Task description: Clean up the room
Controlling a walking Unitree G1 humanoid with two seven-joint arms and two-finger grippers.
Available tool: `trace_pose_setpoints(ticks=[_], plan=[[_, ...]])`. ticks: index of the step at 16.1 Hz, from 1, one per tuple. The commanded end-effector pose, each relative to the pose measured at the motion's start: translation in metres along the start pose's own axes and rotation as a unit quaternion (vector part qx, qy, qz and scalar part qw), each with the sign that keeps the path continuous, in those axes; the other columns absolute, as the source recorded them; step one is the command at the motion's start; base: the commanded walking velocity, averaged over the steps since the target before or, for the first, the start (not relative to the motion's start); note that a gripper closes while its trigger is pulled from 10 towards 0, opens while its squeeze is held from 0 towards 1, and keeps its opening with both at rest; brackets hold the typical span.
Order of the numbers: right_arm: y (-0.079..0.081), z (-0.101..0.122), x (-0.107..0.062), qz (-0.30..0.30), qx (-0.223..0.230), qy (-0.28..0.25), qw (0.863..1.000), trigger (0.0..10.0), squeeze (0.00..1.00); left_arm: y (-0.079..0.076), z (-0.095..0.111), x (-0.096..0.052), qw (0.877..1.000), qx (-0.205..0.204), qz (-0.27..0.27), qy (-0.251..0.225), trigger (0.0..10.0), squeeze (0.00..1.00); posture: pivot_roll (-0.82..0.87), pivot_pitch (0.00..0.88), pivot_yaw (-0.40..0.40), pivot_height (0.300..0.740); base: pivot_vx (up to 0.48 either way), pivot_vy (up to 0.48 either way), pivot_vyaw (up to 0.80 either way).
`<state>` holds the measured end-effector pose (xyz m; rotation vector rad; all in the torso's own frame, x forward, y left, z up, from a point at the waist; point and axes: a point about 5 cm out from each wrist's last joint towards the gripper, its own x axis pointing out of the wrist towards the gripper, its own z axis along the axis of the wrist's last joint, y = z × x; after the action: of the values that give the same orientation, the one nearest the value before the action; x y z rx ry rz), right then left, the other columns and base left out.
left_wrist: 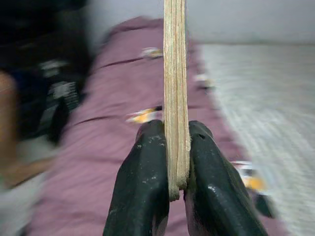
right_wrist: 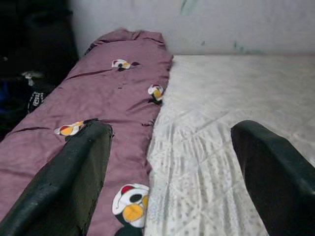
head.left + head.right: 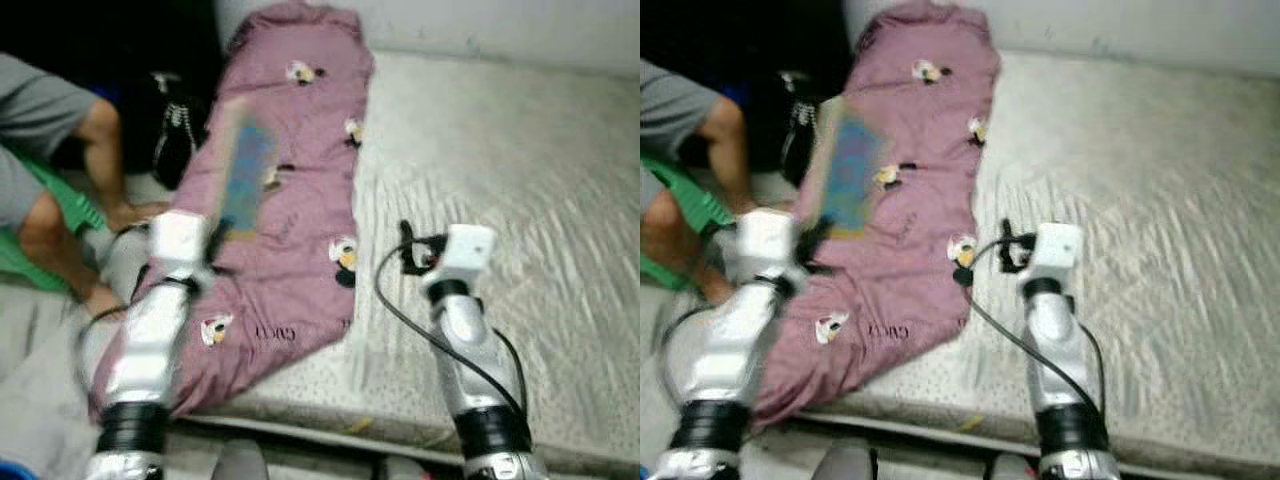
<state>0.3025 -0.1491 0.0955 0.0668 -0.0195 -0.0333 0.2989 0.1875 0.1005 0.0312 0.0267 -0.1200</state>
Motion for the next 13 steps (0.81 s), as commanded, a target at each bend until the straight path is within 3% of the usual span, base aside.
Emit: trace_pose_setpoints(ticks=[1, 4, 10, 13], plan=[[-0.012, -0.001, -0.002, -0.022, -0.008, 0.007, 1.000, 10.0, 0.00, -0.007, 0.011, 0.005, 1.000, 0.012, -0.011, -0.023, 10.0, 0.00, 0.03, 0.000, -0.006, 0.740, 0.000, 0.000, 0.00], [-0.006, 0.008, 0.000, -0.003, -0.020, -0.001, 1.000, 10.0, 0.00, -0.007, 0.012, 0.009, 1.000, 0.011, -0.013, -0.023, 10.0, 0.00, 0.04, 0.000, -0.018, 0.740, 0.000, 0.000, 0.00], [-0.009, 0.002, -0.004, -0.029, -0.015, 0.013, 0.999, 10.0, 0.00, -0.012, -0.008, -0.009, 1.000, 0.008, -0.015, 0.010, 10.0, 0.00, 0.00, 0.000, 0.011, 0.740, 0.000, 0.000, 0.00], [-0.009, 0.000, -0.006, -0.026, -0.010, 0.021, 0.999, 10.0, 0.00, -0.018, -0.008, -0.008, 1.000, -0.008, -0.025, 0.005, 10.0, 0.00, 0.00, 0.000, 0.002, 0.740, 0.000, 0.000, -0.75]])
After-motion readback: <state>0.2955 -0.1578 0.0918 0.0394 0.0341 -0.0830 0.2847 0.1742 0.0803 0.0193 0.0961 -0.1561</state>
